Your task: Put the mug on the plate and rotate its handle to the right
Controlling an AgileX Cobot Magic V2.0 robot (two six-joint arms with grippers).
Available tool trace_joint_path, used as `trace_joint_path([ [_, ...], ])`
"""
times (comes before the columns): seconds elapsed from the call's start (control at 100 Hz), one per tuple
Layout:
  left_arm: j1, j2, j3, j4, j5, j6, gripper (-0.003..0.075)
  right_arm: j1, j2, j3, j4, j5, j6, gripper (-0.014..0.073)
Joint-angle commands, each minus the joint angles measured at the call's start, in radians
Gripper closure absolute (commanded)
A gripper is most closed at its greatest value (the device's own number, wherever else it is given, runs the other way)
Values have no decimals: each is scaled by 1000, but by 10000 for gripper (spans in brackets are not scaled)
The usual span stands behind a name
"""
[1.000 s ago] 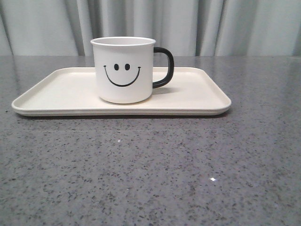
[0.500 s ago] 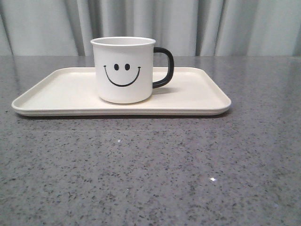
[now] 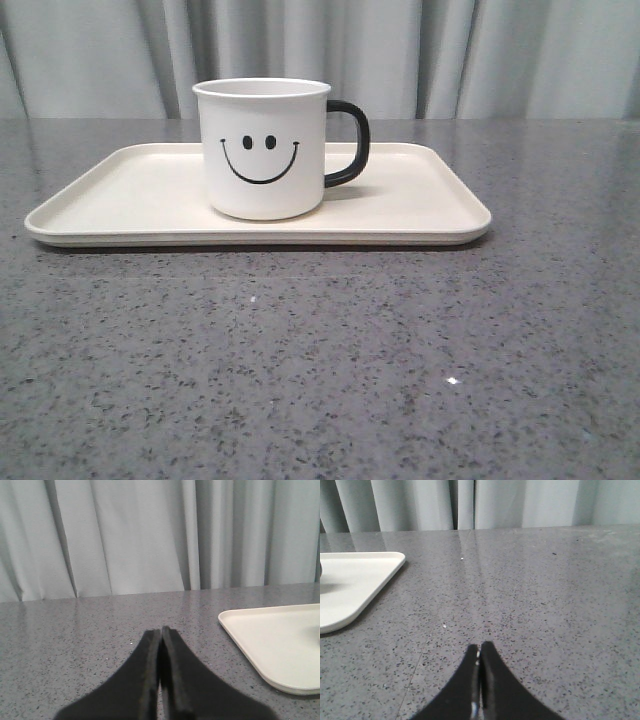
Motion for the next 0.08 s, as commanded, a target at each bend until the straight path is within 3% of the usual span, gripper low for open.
trace_joint_path([
  [0.0, 6, -30, 8, 0, -83, -2, 740, -4, 0, -1, -11, -79, 1, 714],
  [0.07, 6, -30, 8, 0, -83, -2, 740, -4, 0, -1, -11, -79, 1, 714],
])
